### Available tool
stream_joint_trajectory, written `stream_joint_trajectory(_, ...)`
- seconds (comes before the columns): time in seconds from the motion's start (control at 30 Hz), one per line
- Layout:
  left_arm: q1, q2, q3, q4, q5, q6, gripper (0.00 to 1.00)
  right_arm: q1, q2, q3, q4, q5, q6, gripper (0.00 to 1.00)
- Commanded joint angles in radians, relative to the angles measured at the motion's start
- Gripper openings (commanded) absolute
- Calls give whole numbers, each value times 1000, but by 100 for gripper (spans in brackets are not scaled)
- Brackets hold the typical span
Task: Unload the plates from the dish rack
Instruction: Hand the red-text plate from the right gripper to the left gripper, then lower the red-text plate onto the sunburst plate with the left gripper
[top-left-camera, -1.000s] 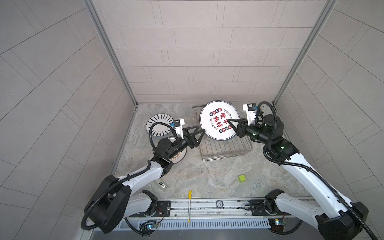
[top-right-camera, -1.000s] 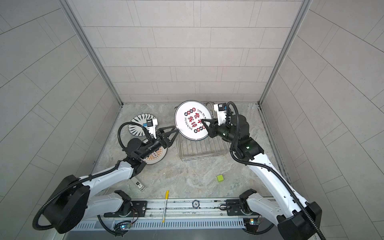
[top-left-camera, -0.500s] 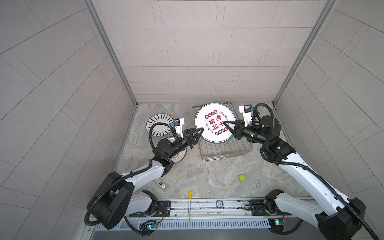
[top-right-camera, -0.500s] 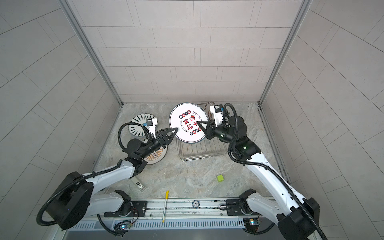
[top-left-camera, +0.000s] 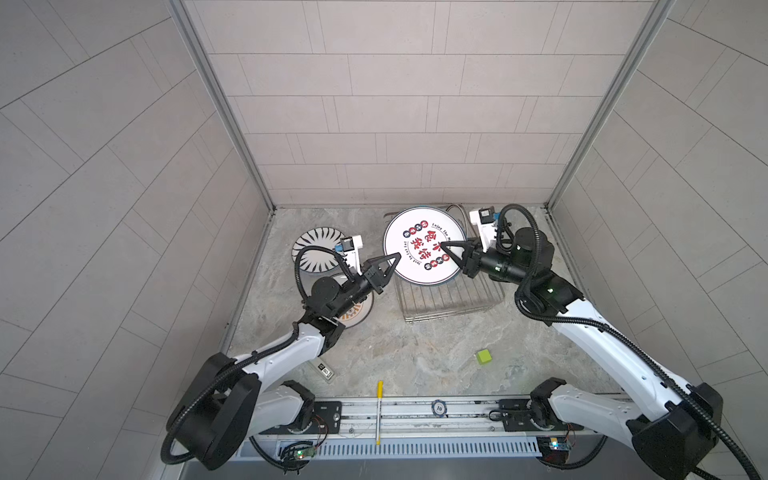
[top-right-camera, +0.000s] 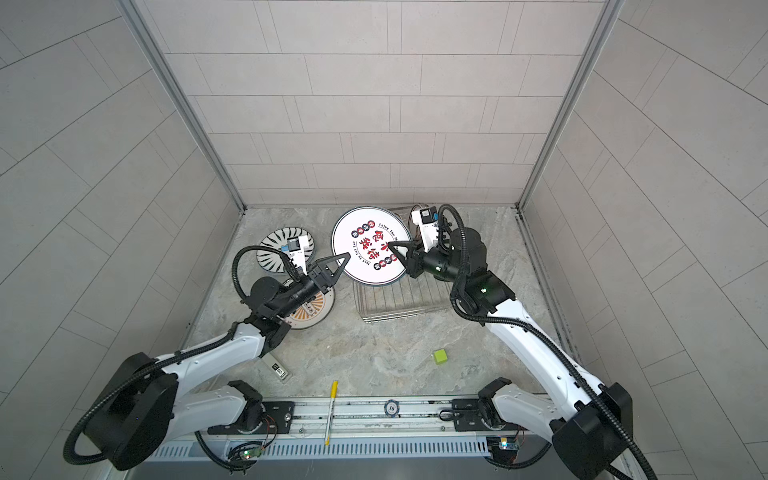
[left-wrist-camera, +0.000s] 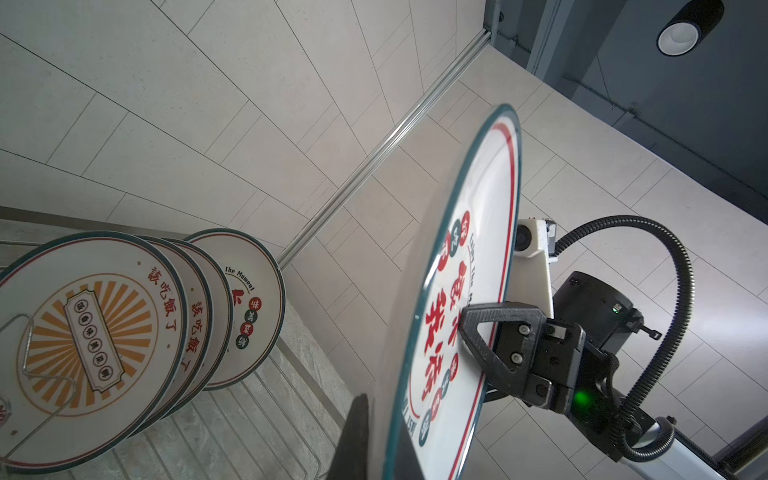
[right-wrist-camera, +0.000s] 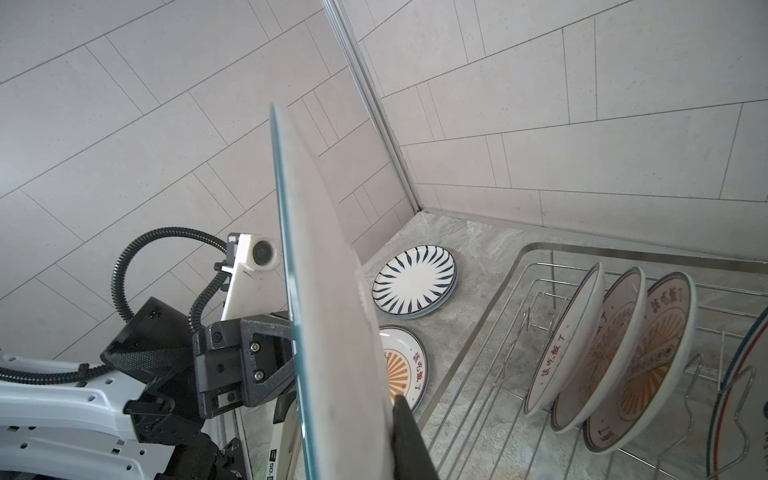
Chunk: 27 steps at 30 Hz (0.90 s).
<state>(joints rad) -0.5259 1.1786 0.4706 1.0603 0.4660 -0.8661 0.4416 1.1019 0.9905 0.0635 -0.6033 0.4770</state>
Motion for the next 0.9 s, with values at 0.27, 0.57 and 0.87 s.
stream_joint_trajectory(0.27, 89, -175, -52, -94, -40, -13, 0, 4, 28, 27, -106, 249, -52, 62)
stream_joint_trajectory(0.57, 151, -289, -93, -246, -135, -28, 0, 12, 75, 47, -135, 313, -77, 81)
stream_joint_trajectory(0.87, 179, -518, -115, -614, -399, -48, 0, 169, 171, 122, -162, 354, -205, 86)
